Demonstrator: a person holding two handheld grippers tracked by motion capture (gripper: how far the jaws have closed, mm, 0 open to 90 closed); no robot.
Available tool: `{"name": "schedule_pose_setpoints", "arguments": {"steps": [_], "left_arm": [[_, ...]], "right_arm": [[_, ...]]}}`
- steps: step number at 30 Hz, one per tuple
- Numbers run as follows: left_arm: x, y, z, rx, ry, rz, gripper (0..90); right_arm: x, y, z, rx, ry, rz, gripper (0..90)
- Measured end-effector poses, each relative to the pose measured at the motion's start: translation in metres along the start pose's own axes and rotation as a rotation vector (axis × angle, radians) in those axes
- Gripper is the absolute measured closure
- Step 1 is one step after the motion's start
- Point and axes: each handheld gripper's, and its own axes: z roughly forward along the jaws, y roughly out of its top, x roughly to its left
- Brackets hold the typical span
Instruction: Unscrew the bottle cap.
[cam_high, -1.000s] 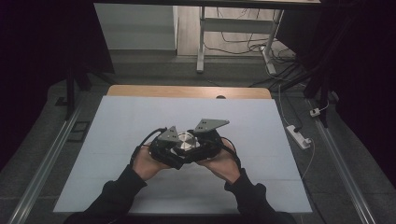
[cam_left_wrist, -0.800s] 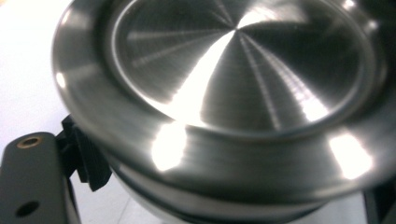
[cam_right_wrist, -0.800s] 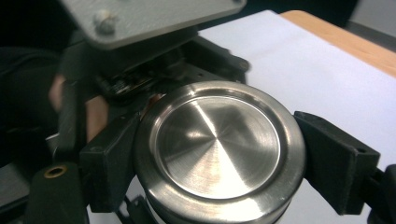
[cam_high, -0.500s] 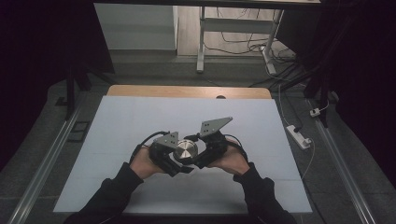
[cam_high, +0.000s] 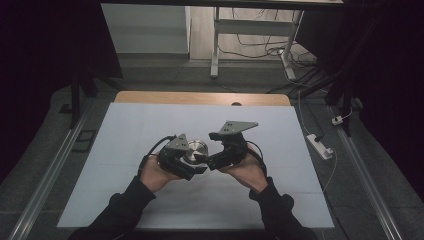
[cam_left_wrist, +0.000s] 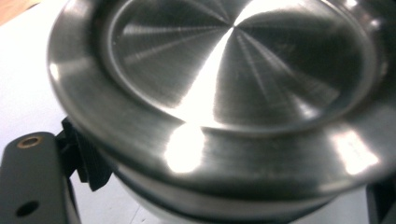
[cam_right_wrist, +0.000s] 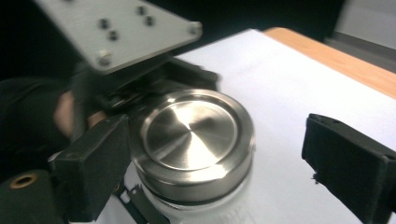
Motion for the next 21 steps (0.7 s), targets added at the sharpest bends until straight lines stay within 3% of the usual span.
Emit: {"name": "schedule_pose_setpoints", "arguments": {"steps": [5,10,11,12,16,21], "left_arm": [[-0.005,0.001,0.005,0.016,0.026,-0.003,14.6],[-0.008,0.003,0.006,0.022,0.020,0.014,14.6],[-0.008,0.003,0.006,0.023,0.015,0.019,14.6],[-0.007,0.003,0.005,0.027,0.008,0.025,14.6],[-0.006,0.002,0.004,0.009,-0.070,0.040,14.6],[-0.005,0.000,0.002,-0.010,-0.192,0.091,14.6]], "right_arm": [[0.013,-0.003,0.014,0.036,-0.066,-0.038,8.8],[0.014,-0.008,0.022,0.050,-0.068,-0.041,15.2],[0.013,-0.009,0.022,0.049,-0.037,-0.030,18.4],[0.014,-0.009,0.021,0.052,-0.037,-0.037,18.5],[0.012,-0.007,0.019,0.068,0.010,-0.053,18.7],[0.005,-0.008,0.013,0.068,0.175,-0.091,18.8]]}}
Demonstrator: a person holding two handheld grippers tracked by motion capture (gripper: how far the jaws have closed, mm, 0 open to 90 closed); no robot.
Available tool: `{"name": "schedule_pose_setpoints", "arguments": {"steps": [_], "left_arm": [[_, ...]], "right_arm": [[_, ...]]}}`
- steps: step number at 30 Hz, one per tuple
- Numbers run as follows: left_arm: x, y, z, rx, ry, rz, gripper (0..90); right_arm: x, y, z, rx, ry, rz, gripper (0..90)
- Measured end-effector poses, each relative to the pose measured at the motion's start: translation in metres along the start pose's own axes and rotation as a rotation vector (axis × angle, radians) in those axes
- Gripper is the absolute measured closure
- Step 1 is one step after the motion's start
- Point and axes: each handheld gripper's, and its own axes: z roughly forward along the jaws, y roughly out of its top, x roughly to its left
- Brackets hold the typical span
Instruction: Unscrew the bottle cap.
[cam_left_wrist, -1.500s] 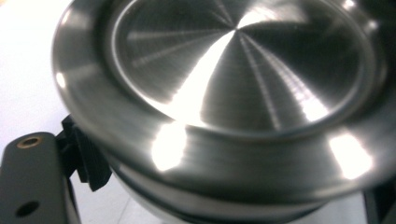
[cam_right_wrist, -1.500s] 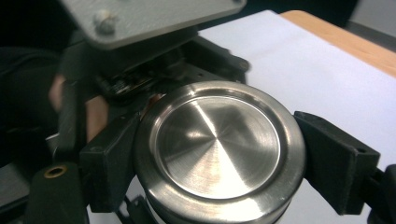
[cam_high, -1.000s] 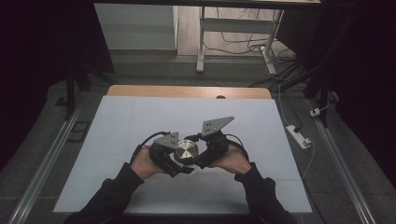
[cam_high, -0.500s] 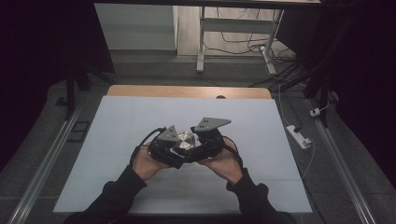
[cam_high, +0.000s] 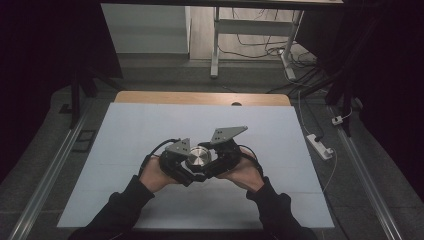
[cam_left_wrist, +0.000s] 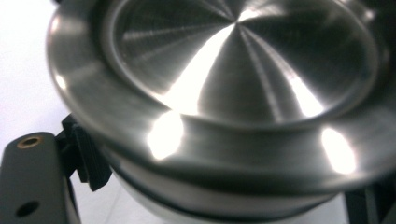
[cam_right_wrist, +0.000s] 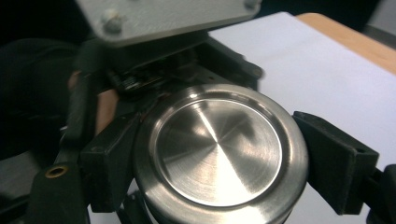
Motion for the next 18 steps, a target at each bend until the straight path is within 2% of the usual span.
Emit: {"name": "schedule_pose_setpoints", "arguments": {"steps": [1,3,5,7,18], "left_arm": [[0.0002,-0.0005,-0.0004,0.000,-0.019,0.018,14.6],[-0.0004,-0.0010,0.0001,0.007,-0.045,0.039,14.6],[-0.0011,-0.0018,0.0008,0.023,-0.062,0.063,14.6],[-0.0010,-0.0022,0.0014,0.035,-0.058,0.074,14.6],[0.0049,-0.0061,0.0024,0.034,0.001,0.015,14.6]], "right_arm": [[0.0000,0.0000,0.0000,0.000,0.000,0.000,18.8],[-0.0016,-0.0008,-0.0030,-0.014,0.063,-0.014,18.8],[-0.0017,-0.0006,-0.0049,-0.022,0.076,-0.021,18.8],[-0.0020,-0.0002,-0.0069,-0.030,0.064,-0.024,18.8],[-0.0052,-0.0028,-0.0082,-0.035,0.037,-0.032,18.8]]}}
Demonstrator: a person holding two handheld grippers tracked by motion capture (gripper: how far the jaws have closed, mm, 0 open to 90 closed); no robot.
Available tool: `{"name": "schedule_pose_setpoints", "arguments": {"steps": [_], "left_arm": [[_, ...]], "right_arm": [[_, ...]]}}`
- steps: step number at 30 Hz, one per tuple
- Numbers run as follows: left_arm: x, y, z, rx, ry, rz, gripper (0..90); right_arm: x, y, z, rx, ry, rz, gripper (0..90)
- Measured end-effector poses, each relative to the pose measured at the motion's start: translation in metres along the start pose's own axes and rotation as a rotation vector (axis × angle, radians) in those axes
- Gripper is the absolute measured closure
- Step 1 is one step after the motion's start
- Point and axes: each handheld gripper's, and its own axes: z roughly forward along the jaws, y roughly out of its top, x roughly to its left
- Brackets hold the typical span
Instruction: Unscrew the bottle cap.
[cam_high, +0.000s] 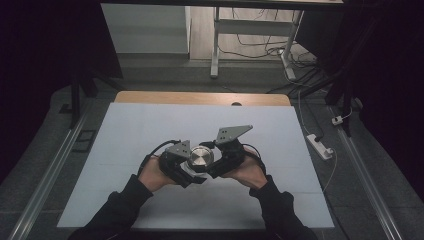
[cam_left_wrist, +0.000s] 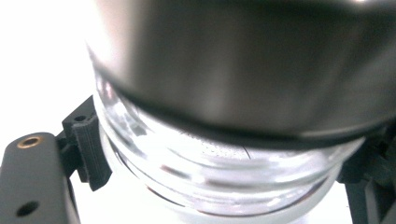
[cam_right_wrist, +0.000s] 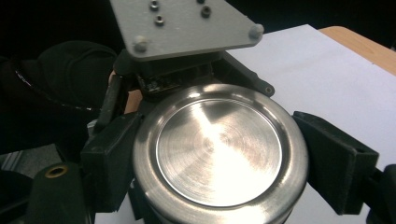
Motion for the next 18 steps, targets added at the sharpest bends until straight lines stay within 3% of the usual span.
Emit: {"name": "schedule_pose_setpoints", "arguments": {"steps": [18], "left_arm": [[0.014,-0.007,-0.008,-0.006,0.106,-0.088,14.6]], "right_arm": [[0.007,-0.001,-0.013,-0.025,-0.081,0.007,18.7]]}}
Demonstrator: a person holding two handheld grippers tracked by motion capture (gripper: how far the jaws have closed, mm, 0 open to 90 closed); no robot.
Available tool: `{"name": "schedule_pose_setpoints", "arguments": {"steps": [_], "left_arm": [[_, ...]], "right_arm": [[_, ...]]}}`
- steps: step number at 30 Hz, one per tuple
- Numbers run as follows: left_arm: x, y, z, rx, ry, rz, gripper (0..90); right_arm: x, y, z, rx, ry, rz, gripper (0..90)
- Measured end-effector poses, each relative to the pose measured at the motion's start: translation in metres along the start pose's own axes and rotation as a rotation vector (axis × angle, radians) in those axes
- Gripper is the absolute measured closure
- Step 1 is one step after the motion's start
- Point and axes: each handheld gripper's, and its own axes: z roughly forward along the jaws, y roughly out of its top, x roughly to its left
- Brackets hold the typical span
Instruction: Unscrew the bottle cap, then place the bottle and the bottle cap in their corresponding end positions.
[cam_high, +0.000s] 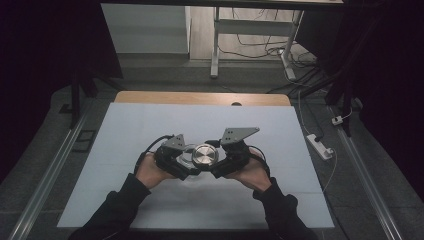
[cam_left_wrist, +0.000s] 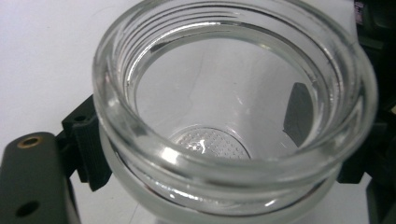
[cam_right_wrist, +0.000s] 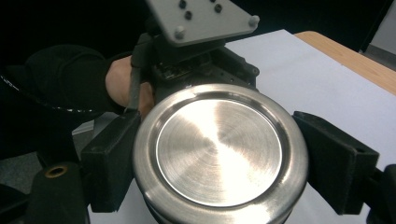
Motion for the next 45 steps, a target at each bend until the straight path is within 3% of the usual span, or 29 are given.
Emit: {"name": "schedule_pose_setpoints", "arguments": {"steps": [9,29,45], "left_arm": [[0.004,0.000,-0.002,-0.007,0.032,-0.022,14.6],[0.013,0.012,-0.007,-0.032,0.092,-0.023,14.6],[0.025,0.021,0.003,-0.048,0.118,-0.040,14.6]], "right_arm": [[0.011,-0.003,-0.004,0.005,-0.045,0.007,18.7],[0.029,-0.014,-0.009,-0.010,-0.058,0.023,18.7],[0.037,-0.035,-0.006,0.008,-0.074,0.051,18.7]]}}
